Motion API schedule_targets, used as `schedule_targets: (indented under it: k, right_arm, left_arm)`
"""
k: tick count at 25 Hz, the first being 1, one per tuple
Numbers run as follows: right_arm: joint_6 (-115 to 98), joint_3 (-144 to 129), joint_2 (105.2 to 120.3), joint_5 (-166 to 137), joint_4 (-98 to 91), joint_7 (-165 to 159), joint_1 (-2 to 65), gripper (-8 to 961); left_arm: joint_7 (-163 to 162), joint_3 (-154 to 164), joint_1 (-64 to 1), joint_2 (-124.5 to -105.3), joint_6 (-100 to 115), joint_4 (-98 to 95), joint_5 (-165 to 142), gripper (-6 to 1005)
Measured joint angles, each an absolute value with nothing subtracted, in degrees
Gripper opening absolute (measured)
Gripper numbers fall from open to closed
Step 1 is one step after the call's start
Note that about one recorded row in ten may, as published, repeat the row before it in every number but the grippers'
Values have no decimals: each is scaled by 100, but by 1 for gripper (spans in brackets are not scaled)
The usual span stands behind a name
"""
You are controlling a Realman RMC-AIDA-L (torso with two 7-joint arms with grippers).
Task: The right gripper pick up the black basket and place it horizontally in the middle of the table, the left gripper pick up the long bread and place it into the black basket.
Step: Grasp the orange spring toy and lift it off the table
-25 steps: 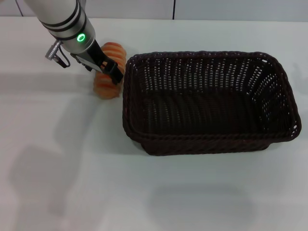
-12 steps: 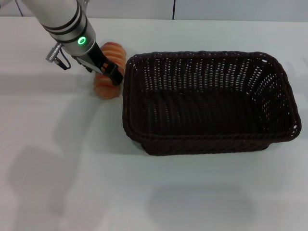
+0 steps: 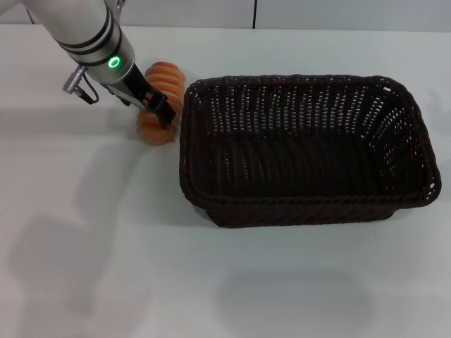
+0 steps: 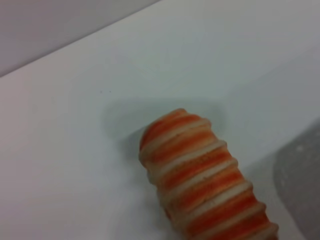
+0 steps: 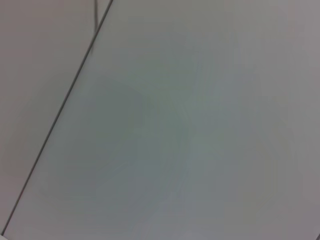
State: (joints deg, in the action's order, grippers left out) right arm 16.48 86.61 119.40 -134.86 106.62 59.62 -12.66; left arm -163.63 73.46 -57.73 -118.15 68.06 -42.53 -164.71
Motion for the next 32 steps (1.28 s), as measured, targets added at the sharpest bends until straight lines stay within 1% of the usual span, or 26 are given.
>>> schedule_targets:
  k: [25,32]
  right_arm:
    - [1694,8500,11931,-13564,10687,5958,-1063,455]
    - [1665,8418,11930,-13645,10687,5959,-1046,455]
  left_arm:
    - [-16207,7369,-5781,-11821,6527,-3938,-16469,764]
    - [-16193,8164,-5779,-11824,6685,-4023,-16496,763]
